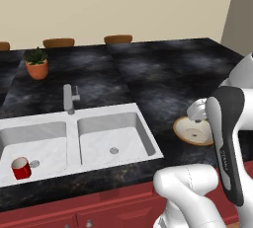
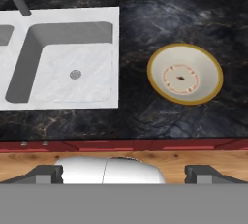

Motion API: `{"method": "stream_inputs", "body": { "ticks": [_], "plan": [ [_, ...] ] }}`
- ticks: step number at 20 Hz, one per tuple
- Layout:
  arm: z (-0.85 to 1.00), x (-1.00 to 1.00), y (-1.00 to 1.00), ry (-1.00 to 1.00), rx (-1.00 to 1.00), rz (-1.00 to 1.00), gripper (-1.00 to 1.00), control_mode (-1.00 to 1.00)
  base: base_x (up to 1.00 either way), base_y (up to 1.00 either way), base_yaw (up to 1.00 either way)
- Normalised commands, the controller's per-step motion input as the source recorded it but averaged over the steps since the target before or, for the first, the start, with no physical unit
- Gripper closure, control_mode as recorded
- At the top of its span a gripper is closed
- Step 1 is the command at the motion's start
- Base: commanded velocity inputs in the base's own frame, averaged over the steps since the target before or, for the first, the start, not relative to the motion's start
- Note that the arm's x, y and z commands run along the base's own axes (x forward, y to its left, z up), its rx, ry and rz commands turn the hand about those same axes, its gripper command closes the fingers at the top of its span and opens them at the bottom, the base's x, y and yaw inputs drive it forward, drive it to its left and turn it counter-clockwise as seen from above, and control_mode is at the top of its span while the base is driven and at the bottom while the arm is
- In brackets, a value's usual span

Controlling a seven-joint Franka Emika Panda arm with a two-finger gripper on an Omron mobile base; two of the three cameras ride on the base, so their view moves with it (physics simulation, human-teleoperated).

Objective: Place the mug in the left basin and the bowl in the right basin of the sink.

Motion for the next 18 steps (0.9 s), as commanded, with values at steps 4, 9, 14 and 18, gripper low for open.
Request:
{"method": "stream_inputs", "body": {
  "ticks": [4, 9, 14, 18],
  "plan": [
    [0.0, 0.0, 0.0, 0.0, 0.0, 0.0, -1.0, 1.0, 0.25, -0.11, 0.0],
    [0.0, 0.0, 0.0, 0.0, 0.0, 0.0, -1.0, 1.0, 0.36, -0.04, 0.0],
    [0.0, 0.0, 0.0, 0.0, 0.0, 0.0, -1.0, 1.0, 0.46, -0.01, 0.0],
    [0.0, 0.0, 0.0, 0.0, 0.0, 0.0, -1.0, 1.0, 0.35, 0.0, 0.0]
  ]
}}
